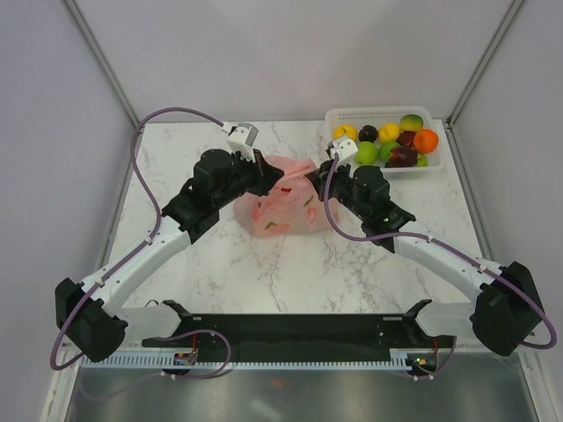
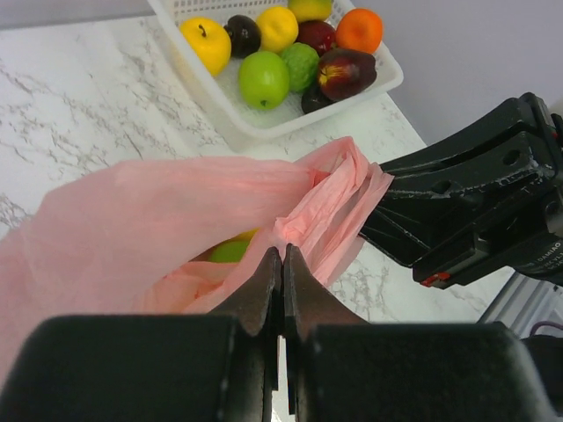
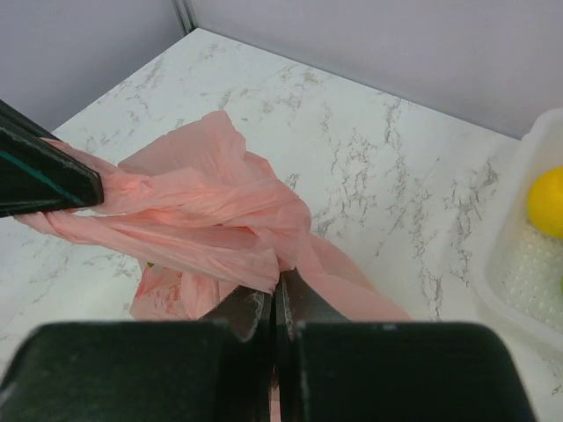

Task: Place the fake fruits into the plastic bag and tie a complex knot
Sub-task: Tie the plastic bag at the center of the board.

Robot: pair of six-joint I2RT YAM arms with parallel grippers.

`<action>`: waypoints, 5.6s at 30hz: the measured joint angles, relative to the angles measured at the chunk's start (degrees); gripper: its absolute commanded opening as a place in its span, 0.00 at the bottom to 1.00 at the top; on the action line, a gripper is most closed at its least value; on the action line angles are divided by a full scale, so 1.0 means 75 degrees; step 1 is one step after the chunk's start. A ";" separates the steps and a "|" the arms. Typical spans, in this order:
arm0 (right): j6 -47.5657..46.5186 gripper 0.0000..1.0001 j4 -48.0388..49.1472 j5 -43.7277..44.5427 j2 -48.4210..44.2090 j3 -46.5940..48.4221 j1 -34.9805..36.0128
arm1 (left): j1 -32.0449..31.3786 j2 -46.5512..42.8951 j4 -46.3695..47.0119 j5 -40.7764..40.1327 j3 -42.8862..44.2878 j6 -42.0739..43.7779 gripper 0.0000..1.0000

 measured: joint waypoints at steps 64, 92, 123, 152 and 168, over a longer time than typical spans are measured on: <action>-0.2302 0.00 -0.1658 0.2008 0.0950 0.1376 0.1058 | 0.0271 0.5056 0.9133 -0.0624 -0.0833 -0.3780 0.02; -0.0699 0.00 -0.6560 0.4319 0.3212 0.5998 0.2008 | 0.0810 0.5505 0.8772 0.2897 0.0041 -0.5718 0.02; 0.1198 0.00 -0.6653 0.4794 0.2760 0.5254 0.2282 | 0.0874 0.6362 0.9804 0.4211 0.1107 -0.7108 0.02; 0.0644 0.00 -0.6569 0.4307 0.2690 0.5082 0.2363 | 0.1035 0.6388 0.9273 0.5901 0.1174 -0.9640 0.02; 0.0207 0.00 -0.6563 0.4144 0.2672 0.5082 0.2358 | 0.0833 0.6779 0.9331 0.7105 0.1778 -1.0314 0.02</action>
